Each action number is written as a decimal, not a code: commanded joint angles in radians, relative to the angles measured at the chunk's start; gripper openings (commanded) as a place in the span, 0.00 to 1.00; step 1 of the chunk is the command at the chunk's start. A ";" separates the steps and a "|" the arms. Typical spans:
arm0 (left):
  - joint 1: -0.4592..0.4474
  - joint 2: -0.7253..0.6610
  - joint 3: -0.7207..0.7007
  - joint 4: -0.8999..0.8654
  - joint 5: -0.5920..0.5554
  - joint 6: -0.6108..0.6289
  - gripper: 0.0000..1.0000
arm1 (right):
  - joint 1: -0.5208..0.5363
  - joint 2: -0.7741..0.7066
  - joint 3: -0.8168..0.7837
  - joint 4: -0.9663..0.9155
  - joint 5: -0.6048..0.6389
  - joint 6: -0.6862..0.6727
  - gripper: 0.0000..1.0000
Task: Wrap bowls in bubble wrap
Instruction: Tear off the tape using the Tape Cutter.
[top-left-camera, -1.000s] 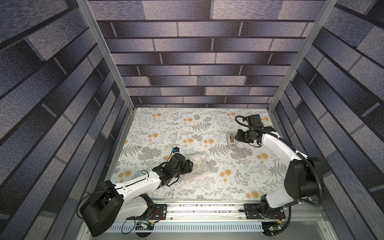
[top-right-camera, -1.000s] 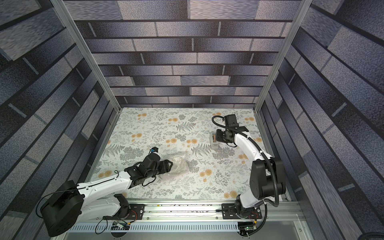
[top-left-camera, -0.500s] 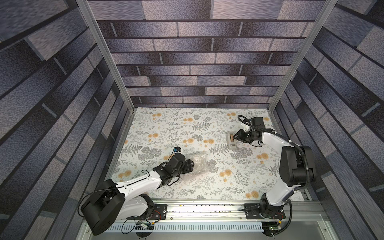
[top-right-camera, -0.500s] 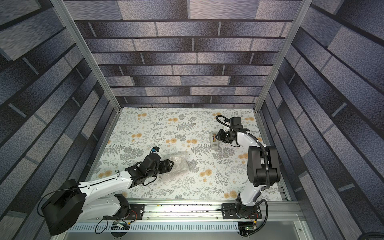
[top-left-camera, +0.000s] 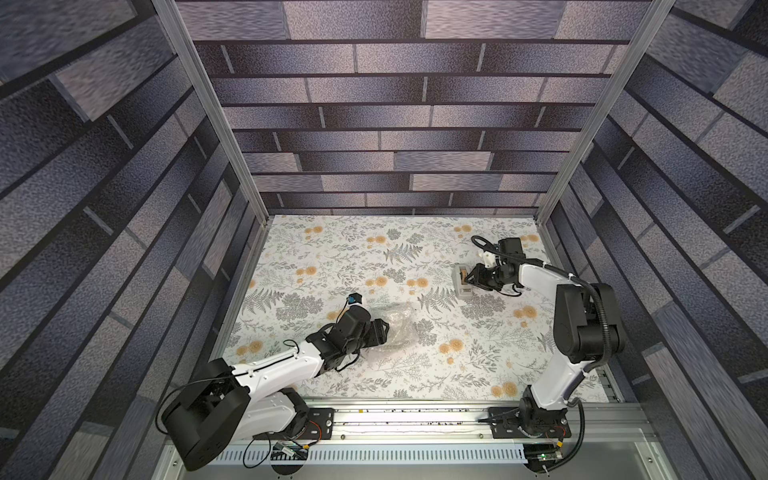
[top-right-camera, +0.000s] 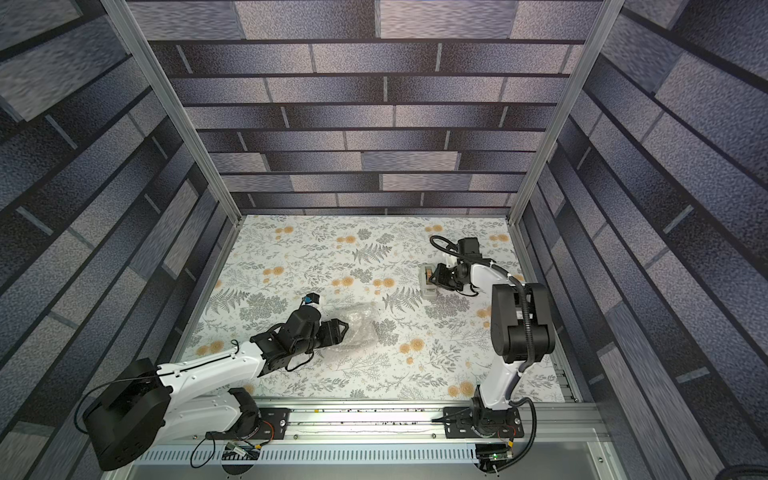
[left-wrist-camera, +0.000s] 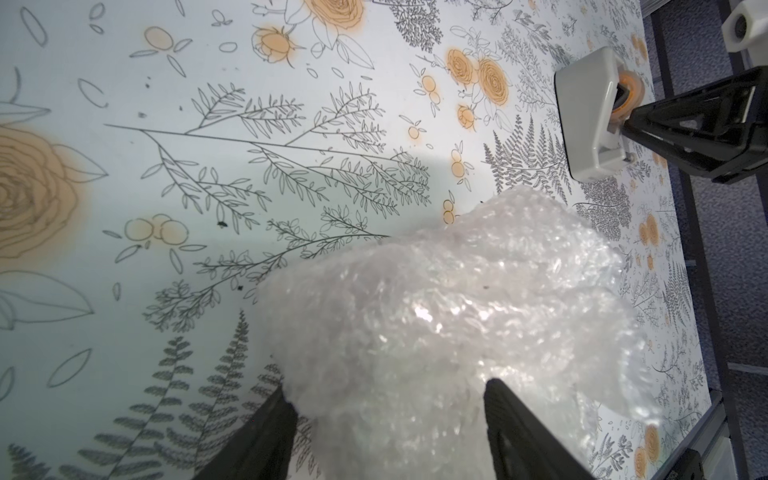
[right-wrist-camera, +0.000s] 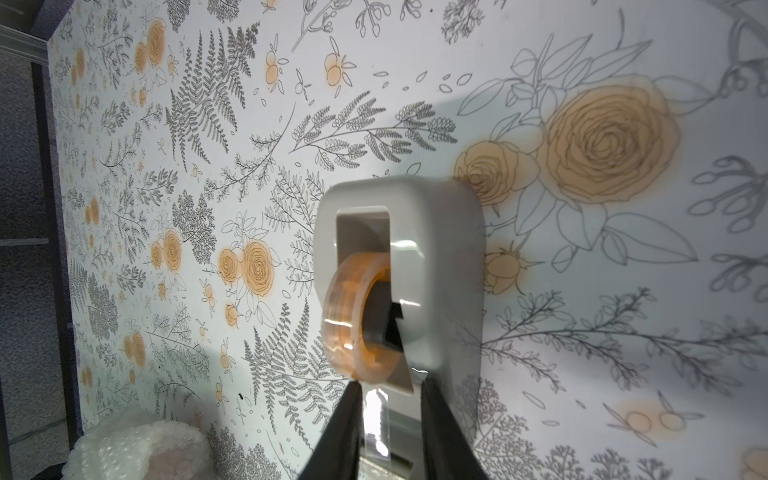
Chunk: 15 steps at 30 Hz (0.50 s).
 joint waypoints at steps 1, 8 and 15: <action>0.004 0.018 -0.007 -0.001 0.017 0.029 0.73 | 0.003 0.017 -0.022 -0.002 -0.003 -0.006 0.27; 0.004 0.063 0.017 -0.049 0.012 0.034 0.73 | 0.003 0.020 -0.025 0.002 -0.024 -0.001 0.27; 0.005 0.086 0.027 -0.042 0.020 0.034 0.73 | 0.002 0.017 -0.031 -0.013 -0.030 -0.004 0.27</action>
